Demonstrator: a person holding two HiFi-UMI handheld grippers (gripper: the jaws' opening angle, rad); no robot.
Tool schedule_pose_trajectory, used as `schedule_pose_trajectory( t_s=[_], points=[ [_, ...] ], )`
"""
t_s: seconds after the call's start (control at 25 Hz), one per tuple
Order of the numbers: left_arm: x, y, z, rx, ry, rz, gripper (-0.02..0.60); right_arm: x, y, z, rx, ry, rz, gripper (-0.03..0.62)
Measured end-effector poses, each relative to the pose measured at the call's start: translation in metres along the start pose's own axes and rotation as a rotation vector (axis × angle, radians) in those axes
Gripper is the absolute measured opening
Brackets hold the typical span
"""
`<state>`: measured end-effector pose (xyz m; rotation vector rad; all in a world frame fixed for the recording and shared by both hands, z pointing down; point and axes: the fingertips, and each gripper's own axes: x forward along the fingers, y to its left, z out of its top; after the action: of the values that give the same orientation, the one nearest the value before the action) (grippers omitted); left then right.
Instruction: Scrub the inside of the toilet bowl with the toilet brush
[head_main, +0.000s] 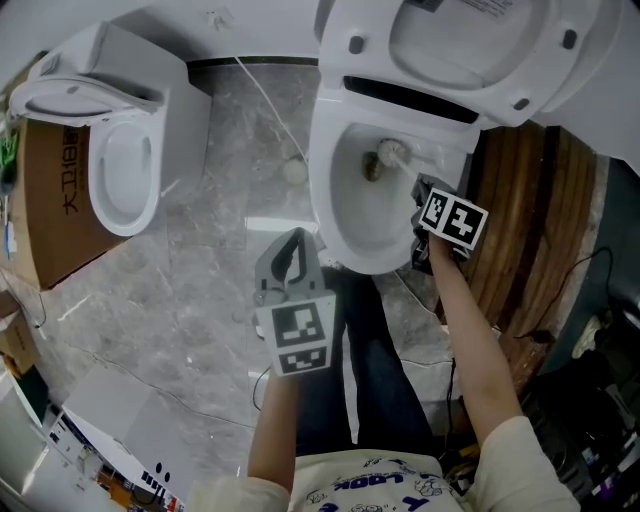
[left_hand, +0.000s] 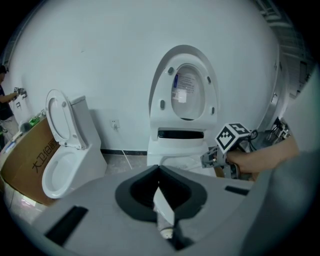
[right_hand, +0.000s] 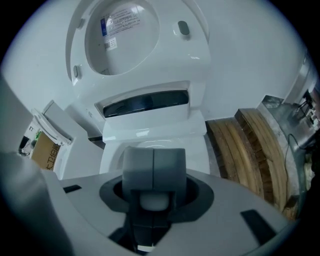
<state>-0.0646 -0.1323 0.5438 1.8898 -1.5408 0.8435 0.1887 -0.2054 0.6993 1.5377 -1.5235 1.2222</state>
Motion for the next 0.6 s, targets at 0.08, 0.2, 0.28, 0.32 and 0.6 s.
schedule_pose_trajectory(
  t_s=[0.08,0.2,0.28,0.32,0.6],
  points=[
    [0.0,-0.001,-0.001,0.0,0.003,-0.002,0.002,0.002,0.007,-0.001,-0.025,0.001,0.015,0.17],
    [0.0,-0.003,-0.003,0.002,0.006,-0.005,0.002,0.004,0.025,0.001,-0.069,0.0,0.068,0.17],
    [-0.001,-0.003,-0.004,0.003,0.008,-0.005,0.002,0.004,0.041,0.001,-0.102,0.008,0.12,0.17],
    [-0.001,-0.003,-0.004,0.003,0.008,-0.004,0.002,0.003,0.048,0.0,-0.117,0.017,0.14,0.17],
    [-0.002,0.0,-0.002,0.0,-0.003,0.0,0.002,-0.007,0.065,-0.027,-0.251,0.136,0.24,0.17]
  ],
)
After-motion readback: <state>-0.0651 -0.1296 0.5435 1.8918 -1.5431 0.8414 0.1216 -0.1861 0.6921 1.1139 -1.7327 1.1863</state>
